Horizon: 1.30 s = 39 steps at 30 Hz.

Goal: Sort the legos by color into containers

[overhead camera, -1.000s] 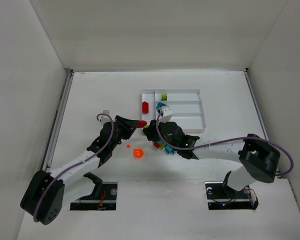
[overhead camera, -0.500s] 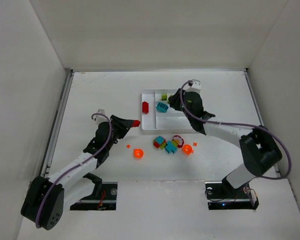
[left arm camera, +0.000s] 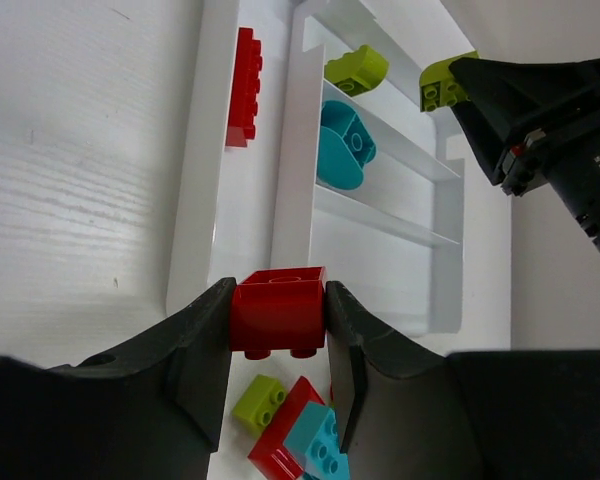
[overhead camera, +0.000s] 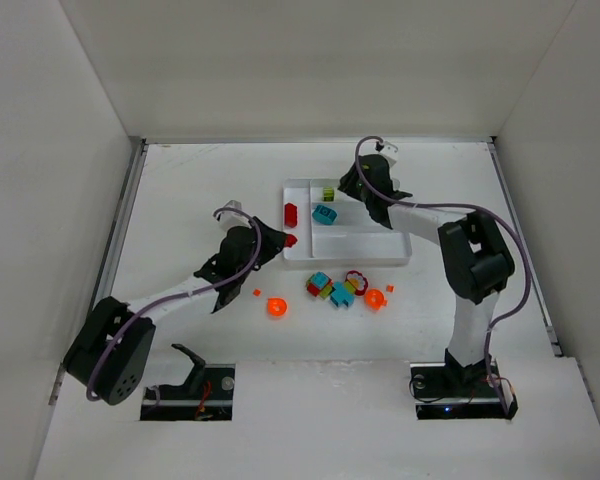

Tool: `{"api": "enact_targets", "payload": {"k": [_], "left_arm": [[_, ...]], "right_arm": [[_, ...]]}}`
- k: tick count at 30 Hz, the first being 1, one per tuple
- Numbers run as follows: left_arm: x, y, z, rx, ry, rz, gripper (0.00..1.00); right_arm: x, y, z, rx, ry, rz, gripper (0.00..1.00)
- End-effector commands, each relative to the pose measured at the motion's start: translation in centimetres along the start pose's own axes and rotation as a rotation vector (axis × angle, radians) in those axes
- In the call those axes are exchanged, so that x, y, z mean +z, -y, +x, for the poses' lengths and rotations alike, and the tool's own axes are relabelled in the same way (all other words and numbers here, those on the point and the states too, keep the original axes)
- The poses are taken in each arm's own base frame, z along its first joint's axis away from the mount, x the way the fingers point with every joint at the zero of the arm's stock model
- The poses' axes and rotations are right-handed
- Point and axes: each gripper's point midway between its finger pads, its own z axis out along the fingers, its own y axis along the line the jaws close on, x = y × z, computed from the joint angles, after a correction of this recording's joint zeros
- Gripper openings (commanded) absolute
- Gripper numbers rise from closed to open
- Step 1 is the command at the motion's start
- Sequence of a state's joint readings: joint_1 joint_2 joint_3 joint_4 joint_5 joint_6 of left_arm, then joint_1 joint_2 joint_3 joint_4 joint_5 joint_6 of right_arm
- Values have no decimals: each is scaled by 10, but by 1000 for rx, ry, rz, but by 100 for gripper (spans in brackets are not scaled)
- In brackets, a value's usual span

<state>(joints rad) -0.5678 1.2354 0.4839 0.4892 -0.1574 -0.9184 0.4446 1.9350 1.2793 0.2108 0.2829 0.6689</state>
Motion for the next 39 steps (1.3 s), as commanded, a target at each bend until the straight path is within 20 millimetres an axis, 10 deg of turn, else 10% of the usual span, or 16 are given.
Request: {"api": "enact_targets", "payload": {"k": [1, 12, 20, 39], "left_arm": [[13, 29, -22, 36, 84, 62, 12], [38, 35, -26, 114, 95, 32, 12], [60, 39, -25, 201, 96, -8, 12], [114, 36, -23, 498, 128, -180, 25]], "right_arm": [[7, -16, -10, 69, 15, -11, 31], [5, -9, 2, 81, -5, 6, 60], [-56, -13, -32, 56, 100, -67, 63], [-200, -1, 75, -148, 65, -165, 51]]}}
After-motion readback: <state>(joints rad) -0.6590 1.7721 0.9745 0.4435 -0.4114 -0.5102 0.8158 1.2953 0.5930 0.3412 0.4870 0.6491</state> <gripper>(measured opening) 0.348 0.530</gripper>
